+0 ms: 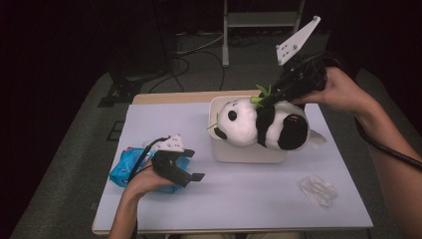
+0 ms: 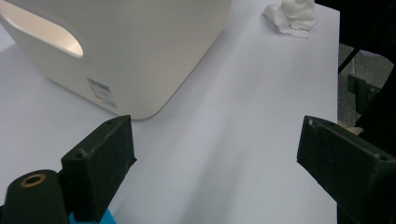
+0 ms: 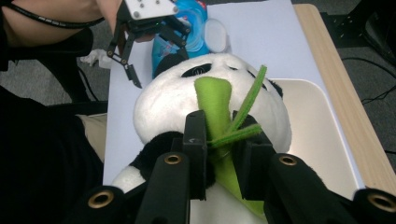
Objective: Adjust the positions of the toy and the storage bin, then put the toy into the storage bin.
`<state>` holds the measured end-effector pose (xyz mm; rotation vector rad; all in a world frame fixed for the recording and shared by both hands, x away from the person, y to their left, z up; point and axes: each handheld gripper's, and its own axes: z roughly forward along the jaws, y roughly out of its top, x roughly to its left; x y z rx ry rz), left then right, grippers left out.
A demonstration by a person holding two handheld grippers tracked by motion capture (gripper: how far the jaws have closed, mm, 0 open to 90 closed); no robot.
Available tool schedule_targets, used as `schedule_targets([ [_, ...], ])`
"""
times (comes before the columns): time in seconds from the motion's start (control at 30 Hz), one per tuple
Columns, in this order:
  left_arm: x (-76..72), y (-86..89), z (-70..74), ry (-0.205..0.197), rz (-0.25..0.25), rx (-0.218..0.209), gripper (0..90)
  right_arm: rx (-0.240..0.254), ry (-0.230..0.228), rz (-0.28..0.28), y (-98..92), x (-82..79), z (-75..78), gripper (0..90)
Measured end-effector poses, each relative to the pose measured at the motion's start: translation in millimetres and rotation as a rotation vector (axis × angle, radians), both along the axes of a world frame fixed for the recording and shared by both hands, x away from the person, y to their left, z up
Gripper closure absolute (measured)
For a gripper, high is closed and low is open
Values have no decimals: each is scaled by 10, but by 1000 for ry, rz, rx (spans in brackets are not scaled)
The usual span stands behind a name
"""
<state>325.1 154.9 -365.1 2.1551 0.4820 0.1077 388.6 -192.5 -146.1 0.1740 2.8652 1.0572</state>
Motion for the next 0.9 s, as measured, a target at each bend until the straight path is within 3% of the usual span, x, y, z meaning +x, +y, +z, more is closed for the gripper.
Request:
schedule_targets([
  [0.3,-26,38,24,-5,9,-9,103,2,5,-10,-8,155,29,756],
  [0.53,-26,42,27,-10,6,-3,103,-6,28,-14,-11,371,16,755],
  [0.7,-28,75,22,-4,21,-7,103,-1,93,-8,-28,584,-57,755],
  [0.9,-27,101,43,-8,34,-14,103,10,135,-10,-56,783,-149,755],
])
